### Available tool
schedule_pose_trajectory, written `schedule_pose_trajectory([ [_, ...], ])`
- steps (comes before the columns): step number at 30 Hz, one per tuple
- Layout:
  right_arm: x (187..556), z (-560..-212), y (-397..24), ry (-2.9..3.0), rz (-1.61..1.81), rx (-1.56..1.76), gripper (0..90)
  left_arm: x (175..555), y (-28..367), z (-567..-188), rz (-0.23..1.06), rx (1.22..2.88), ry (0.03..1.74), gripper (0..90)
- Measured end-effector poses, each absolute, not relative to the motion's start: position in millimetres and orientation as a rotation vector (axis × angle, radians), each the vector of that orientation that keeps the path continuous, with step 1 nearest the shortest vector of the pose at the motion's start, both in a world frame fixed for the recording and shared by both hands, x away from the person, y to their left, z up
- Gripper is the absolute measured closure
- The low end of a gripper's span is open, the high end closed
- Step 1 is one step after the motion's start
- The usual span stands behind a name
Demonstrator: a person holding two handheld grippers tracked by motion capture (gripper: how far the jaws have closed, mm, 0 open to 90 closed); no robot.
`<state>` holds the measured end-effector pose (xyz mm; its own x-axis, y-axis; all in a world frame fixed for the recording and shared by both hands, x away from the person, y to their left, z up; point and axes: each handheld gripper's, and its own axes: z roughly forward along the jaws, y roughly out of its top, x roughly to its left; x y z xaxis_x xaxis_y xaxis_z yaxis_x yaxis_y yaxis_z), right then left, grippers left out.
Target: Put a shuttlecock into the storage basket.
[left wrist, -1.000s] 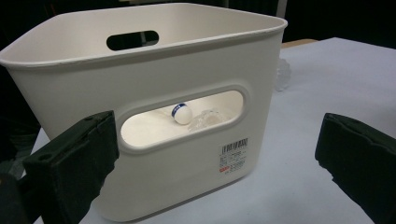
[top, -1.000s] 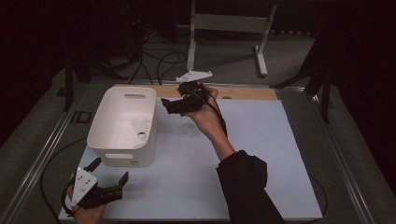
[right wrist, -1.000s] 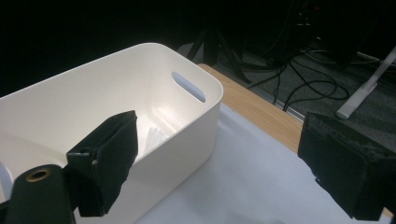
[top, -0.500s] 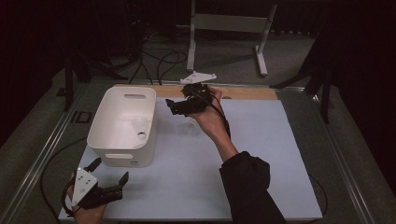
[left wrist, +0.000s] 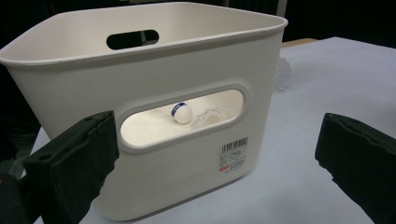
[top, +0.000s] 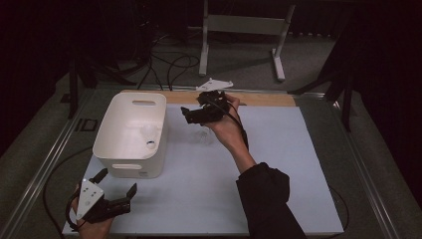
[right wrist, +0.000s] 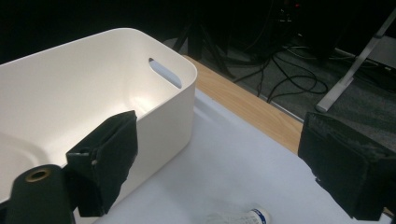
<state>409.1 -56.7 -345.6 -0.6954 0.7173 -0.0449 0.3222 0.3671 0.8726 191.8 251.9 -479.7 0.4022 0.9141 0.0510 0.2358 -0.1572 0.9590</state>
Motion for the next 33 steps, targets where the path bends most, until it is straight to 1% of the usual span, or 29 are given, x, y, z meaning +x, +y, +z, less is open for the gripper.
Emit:
schedule_pose_trajectory([
  [17, 410.9, -356.3, -70.0, 2.196, 1.236, 0.939, 12.2, 191.8, 252.0, -479.9, 0.838, 1.645, 1.030, 0.2],
  [33, 409.2, -366.5, -72.5, 2.199, 1.183, 0.930, 14.1, 191.4, 252.7, -479.7, 0.840, 1.646, 1.031, 0.2],
])
